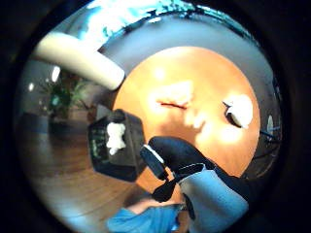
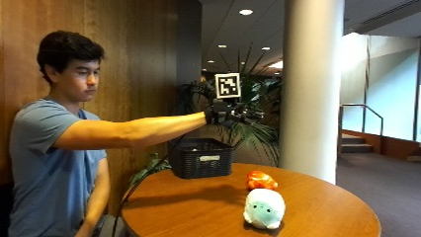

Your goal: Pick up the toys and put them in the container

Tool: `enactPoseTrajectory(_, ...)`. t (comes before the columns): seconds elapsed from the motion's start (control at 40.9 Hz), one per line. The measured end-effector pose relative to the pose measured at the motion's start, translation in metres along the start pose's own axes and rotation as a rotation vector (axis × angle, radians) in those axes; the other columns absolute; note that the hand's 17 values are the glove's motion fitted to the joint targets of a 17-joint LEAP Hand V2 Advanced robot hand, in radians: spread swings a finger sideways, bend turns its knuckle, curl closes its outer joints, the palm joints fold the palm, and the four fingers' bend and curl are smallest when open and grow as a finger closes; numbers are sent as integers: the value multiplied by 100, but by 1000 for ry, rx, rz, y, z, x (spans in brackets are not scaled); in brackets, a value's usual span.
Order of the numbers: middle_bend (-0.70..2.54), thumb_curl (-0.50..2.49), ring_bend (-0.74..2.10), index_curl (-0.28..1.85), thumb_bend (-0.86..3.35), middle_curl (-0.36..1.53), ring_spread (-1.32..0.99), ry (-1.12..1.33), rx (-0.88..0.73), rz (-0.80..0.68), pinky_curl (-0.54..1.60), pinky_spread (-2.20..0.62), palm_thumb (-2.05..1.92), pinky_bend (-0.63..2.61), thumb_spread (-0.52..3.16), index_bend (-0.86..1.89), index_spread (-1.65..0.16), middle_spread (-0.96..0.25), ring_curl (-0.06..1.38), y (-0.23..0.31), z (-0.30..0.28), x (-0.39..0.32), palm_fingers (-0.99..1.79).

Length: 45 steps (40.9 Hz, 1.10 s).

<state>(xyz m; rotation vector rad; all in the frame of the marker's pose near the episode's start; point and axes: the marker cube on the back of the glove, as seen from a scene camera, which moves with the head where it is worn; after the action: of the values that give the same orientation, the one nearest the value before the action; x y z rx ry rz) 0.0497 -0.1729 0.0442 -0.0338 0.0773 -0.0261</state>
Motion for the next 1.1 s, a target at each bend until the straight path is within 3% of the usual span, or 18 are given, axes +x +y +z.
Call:
enactPoseTrajectory(0.244, 19, 30, 40, 21, -4, 34, 8, 27, -77, 26, 35, 5, -2, 135, 104, 10, -31, -1, 35, -5, 55, 100, -15)
enactPoseTrajectory(0.44, 17, 30, 28, 19, -3, 34, 8, -11, -126, 181, 34, 7, -2, 134, 104, 7, -30, -1, 32, -17, 104, 141, -23)
enactPoseTrajectory(0.513, 16, 30, 26, 18, -3, 34, 8, 13, -152, 136, 34, 7, -2, 134, 105, 6, -29, -1, 32, -15, 127, 154, -23)
enactPoseTrajectory(0.635, 14, 30, 23, 17, -3, 32, 8, 12, -198, 266, 34, 8, -2, 134, 104, 6, -29, 0, 31, -23, 169, 164, -23)
enactPoseTrajectory(0.806, 12, 30, 23, 14, -3, 30, 8, -2, -256, 173, 34, 8, -1, 135, 103, 5, -29, 1, 32, -23, 214, 170, -25)
enactPoseTrajectory(1.1, 10, 31, 19, 12, -2, 25, 8, -121, -352, 211, 35, 9, 1, 137, 102, 5, -28, 2, 32, -30, 267, 159, -31)
